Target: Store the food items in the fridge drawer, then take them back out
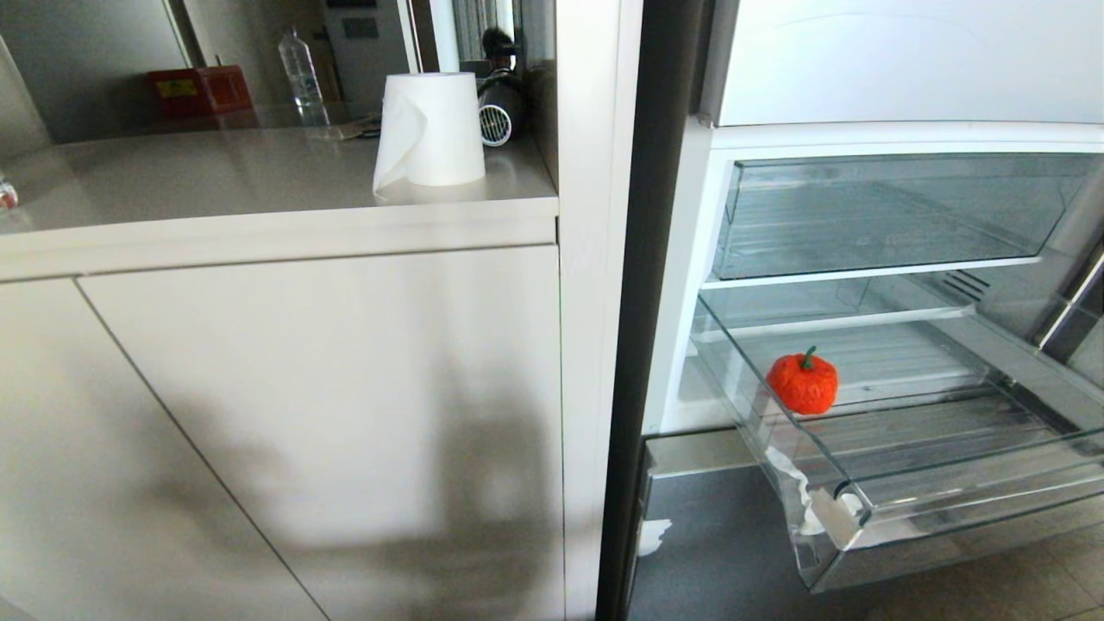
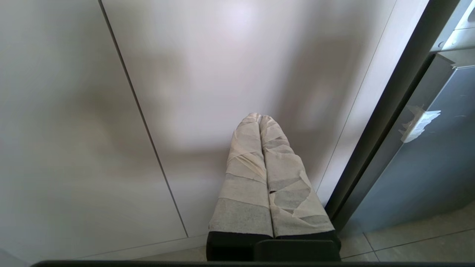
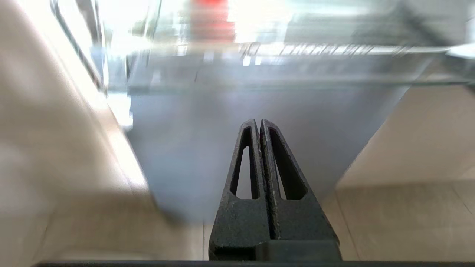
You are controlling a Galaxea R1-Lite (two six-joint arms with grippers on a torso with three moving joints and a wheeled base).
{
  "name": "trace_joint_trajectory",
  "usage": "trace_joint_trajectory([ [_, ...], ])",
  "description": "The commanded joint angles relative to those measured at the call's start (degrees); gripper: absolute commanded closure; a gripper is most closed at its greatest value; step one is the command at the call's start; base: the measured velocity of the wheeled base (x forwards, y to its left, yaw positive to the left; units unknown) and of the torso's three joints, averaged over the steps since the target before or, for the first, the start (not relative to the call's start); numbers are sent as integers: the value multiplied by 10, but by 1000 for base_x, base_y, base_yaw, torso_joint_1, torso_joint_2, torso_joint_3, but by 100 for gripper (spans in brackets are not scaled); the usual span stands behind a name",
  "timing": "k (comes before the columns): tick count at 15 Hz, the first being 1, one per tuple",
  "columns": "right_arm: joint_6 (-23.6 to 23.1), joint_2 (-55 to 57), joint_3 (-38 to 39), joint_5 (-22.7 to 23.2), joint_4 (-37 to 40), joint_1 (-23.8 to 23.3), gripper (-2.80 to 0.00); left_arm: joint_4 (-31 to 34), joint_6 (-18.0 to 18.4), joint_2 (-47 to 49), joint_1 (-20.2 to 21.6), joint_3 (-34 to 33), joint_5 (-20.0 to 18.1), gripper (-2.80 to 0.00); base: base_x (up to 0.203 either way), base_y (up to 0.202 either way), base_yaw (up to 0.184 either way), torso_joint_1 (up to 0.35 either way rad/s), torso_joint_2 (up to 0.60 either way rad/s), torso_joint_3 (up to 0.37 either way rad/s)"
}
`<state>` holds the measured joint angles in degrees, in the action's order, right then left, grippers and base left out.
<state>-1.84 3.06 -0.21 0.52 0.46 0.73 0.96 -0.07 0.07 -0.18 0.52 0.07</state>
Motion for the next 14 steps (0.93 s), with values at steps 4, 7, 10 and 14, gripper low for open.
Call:
trace_joint_trajectory([
  [4, 16, -30, 2, -5, -5, -3, 0, 0, 0, 0, 0, 0, 0, 0, 0, 0, 0, 0, 0, 0],
  [7, 10, -31, 3, -4, -5, -3, 0, 0, 0, 0, 0, 0, 0, 0, 0, 0, 0, 0, 0, 0],
  [10, 14, -30, 2, -5, -5, -3, 0, 0, 0, 0, 0, 0, 0, 0, 1, 3, -20, 2, 1, 2],
  [14, 12, -31, 2, -4, -5, -3, 0, 0, 0, 0, 0, 0, 0, 0, 1, 4, -155, 3, 1, 2],
])
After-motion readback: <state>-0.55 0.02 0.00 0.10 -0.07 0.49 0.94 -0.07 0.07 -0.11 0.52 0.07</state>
